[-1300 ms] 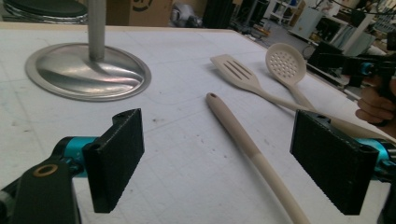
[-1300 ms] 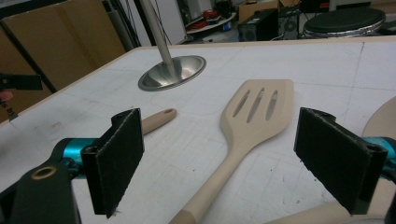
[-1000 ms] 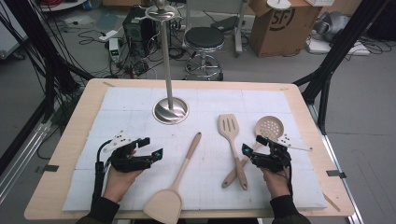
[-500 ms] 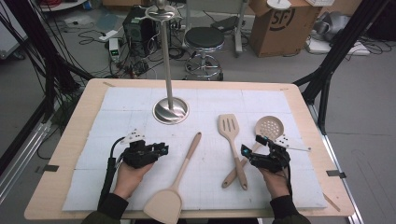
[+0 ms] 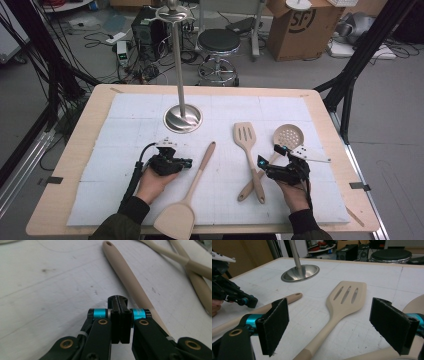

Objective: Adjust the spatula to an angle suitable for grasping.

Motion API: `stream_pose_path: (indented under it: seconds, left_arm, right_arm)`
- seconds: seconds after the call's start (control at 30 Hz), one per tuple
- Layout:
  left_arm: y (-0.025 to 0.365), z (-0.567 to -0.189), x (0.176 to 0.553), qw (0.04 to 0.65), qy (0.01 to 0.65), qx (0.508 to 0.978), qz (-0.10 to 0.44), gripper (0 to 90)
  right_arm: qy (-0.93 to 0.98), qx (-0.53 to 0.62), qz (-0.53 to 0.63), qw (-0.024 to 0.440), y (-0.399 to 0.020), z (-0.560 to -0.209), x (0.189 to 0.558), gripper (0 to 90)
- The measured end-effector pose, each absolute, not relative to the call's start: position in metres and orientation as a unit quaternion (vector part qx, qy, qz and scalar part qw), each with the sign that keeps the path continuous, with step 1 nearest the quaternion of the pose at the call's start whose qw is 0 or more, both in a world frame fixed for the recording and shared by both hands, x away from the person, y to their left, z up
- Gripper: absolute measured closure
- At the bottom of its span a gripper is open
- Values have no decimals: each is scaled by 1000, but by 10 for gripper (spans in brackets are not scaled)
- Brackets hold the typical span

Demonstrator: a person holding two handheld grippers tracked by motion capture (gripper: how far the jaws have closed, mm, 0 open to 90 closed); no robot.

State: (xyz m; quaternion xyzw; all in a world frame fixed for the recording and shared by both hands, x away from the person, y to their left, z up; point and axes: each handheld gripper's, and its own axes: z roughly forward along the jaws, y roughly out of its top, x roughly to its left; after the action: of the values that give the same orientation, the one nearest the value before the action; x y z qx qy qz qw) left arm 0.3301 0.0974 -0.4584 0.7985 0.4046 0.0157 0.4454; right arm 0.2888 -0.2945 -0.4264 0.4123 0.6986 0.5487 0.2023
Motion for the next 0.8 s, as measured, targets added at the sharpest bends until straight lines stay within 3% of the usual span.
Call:
stream_pose_path:
  seconds: [0.63, 0.8]
  left_arm:
    - [61, -458, 342, 436, 379, 816, -22, 896]
    - [67, -450, 340, 431, 390, 814, -4, 621]
  right_arm:
    - [697, 419, 543, 211, -303, -427, 283, 150]
    - [698, 419, 542, 211, -305, -427, 281, 150]
